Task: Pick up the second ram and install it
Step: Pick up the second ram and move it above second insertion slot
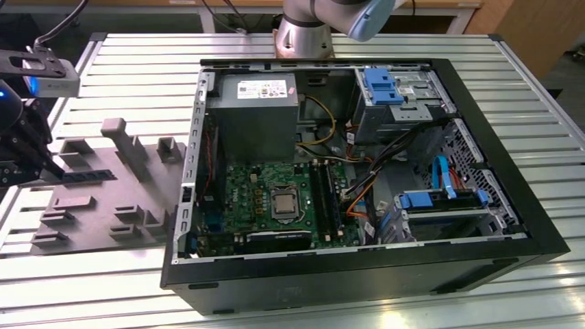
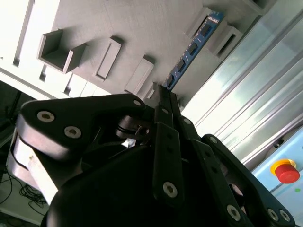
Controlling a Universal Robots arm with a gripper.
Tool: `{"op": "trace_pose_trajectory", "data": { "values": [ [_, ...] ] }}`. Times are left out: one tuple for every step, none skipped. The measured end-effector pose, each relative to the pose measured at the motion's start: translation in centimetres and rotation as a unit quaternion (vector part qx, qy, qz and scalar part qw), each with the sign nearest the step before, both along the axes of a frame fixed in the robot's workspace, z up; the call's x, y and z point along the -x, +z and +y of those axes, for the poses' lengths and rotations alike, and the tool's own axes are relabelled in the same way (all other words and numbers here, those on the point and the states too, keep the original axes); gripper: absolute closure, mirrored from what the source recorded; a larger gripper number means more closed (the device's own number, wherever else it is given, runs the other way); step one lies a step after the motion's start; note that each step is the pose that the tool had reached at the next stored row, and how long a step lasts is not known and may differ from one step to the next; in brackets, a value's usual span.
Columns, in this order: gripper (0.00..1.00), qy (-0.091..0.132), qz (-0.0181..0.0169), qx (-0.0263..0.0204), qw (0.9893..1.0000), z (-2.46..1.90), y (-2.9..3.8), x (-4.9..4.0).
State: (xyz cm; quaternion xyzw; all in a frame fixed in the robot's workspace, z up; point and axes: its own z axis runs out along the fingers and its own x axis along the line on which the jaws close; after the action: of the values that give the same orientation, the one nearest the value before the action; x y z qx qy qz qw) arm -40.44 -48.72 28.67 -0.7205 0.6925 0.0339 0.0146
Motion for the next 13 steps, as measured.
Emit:
{"op": "trace_pose_trajectory", "data": {
  "values": [
    [0.88, 0.000, 0.0000, -0.0005, 1.0000, 0.00, 0.05, 0.00],
    [0.88, 0.000, 0.0000, -0.0010, 1.0000, 0.00, 0.10, 0.00],
    [0.88, 0.000, 0.0000, -0.0014, 1.0000, 0.00, 0.16, 0.00],
    [0.88, 0.000, 0.0000, -0.0018, 1.0000, 0.00, 0.21, 0.00],
    [0.88, 0.000, 0.0000, -0.0022, 1.0000, 0.01, 0.25, 0.00],
    [0.88, 0.000, 0.0000, -0.0025, 1.0000, 0.01, 0.29, 0.00],
    [0.88, 0.000, 0.0000, -0.0027, 1.0000, 0.01, 0.33, 0.00],
    [0.88, 0.000, 0.0000, -0.0030, 1.0000, 0.01, 0.36, 0.00],
    [0.88, 0.000, 0.0000, -0.0033, 1.0000, 0.01, 0.41, 0.00],
    [0.88, 0.000, 0.0000, -0.0034, 1.0000, 0.02, 0.44, 0.00],
    [0.88, 0.000, 0.0000, -0.0035, 1.0000, 0.02, 0.47, -0.01],
    [0.88, 0.000, 0.0000, -0.0036, 1.0000, 0.03, 0.51, -0.01],
    [0.88, 0.000, 0.0001, -0.0037, 1.0000, 0.03, 0.56, -0.01]
  ]
}}
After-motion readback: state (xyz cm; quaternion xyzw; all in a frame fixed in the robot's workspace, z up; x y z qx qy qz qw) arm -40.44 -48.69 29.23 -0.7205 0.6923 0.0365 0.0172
